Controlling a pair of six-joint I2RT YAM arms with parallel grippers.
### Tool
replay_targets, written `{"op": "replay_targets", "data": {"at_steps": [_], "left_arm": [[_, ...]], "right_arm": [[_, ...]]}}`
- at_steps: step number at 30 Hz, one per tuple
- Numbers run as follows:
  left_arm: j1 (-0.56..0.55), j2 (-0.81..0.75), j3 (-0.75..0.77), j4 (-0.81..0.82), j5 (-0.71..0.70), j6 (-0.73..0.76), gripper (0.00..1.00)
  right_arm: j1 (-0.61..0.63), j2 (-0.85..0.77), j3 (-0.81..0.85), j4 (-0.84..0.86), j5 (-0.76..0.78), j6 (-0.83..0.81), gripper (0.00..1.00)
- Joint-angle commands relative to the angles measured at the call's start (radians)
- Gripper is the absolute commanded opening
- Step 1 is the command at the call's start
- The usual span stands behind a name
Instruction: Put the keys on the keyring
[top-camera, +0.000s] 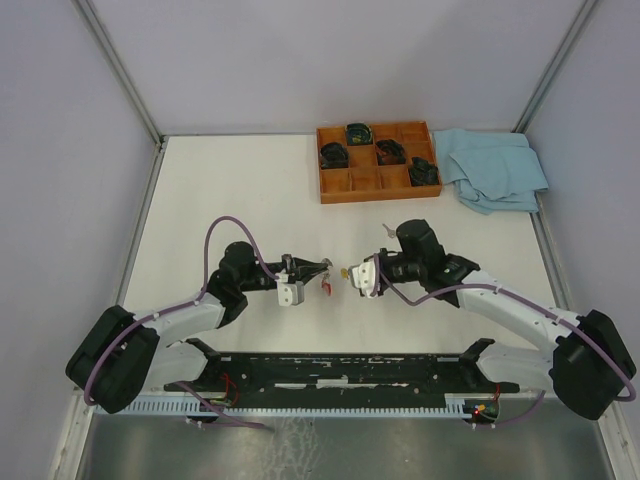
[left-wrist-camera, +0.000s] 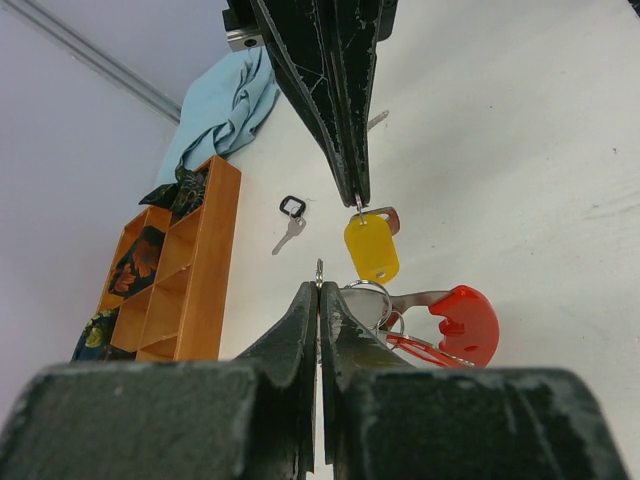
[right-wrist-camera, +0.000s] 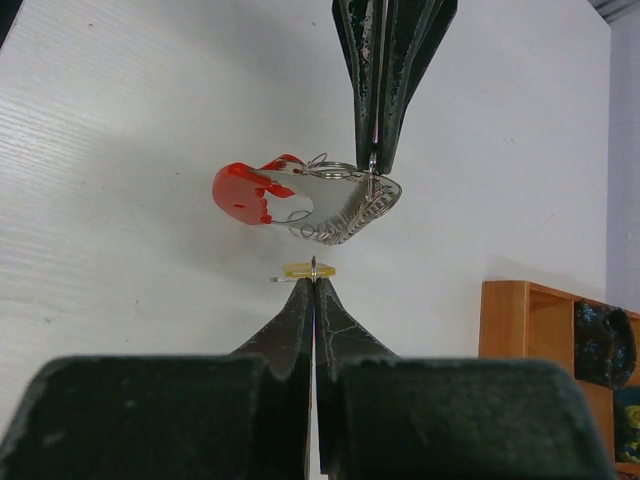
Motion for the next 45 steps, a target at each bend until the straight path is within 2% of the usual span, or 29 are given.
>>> {"op": "replay_targets", "data": {"at_steps": [1,12,35,45], "left_arm": [[0.004,-0.005,0.007,0.008,0.025,0.047,0.03],[0.002,-0.005,0.005,0.012,0.028,0.051,0.03],[0.002,-0.009,0.002,0.021,0.031,0.04,0.03],[0.002,-0.003,-0.015,0.076,0.028,0.017,0.03]], "right_arm": [[0.008,-0.005,-0.03,0.186,-0.002,0.03,0.01],[0.008,0.008,-0.105,0.372,0.002,0.092,0.01],[0.039,0.038,-0.113,0.419,-0.013,0.093,0.01],[0.053,0.042,-0.141,0.485,0.045,0.092,0.01]]}}
